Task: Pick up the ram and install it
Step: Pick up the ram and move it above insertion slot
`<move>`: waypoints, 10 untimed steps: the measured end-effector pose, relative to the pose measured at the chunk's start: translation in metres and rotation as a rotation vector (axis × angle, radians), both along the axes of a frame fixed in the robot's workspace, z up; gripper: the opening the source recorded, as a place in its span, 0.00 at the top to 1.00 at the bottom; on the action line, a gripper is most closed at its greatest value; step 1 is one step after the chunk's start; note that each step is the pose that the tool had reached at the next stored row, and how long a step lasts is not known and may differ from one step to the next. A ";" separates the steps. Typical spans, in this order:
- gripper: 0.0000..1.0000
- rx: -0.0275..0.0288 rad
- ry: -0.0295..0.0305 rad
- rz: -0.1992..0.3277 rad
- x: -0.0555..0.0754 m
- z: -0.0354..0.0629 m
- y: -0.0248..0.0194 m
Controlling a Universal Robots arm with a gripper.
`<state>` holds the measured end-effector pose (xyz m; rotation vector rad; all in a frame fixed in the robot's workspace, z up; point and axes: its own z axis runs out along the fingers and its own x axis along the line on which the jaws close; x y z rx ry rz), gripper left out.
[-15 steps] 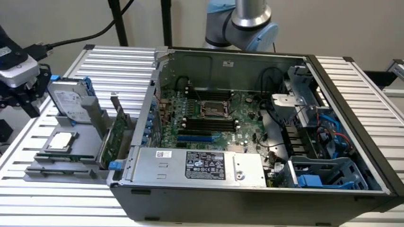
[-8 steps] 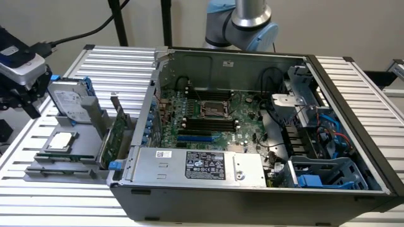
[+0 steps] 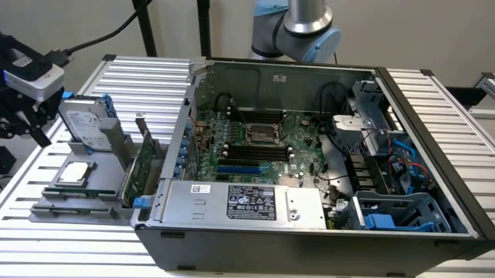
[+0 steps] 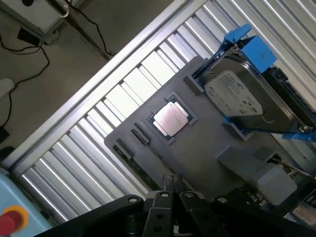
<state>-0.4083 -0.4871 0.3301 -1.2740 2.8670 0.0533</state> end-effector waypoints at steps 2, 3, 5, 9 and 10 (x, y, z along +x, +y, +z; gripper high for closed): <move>1.00 0.0000 0.0000 0.036 0.000 -0.0011 0.0000; 1.00 0.0000 0.0001 0.055 0.000 -0.0017 0.0000; 1.00 0.0000 0.0000 0.090 0.000 -0.0029 0.0000; 1.00 0.0000 0.0000 0.164 0.000 -0.0054 0.0000; 1.00 0.0001 0.0000 0.182 0.000 -0.0061 0.0000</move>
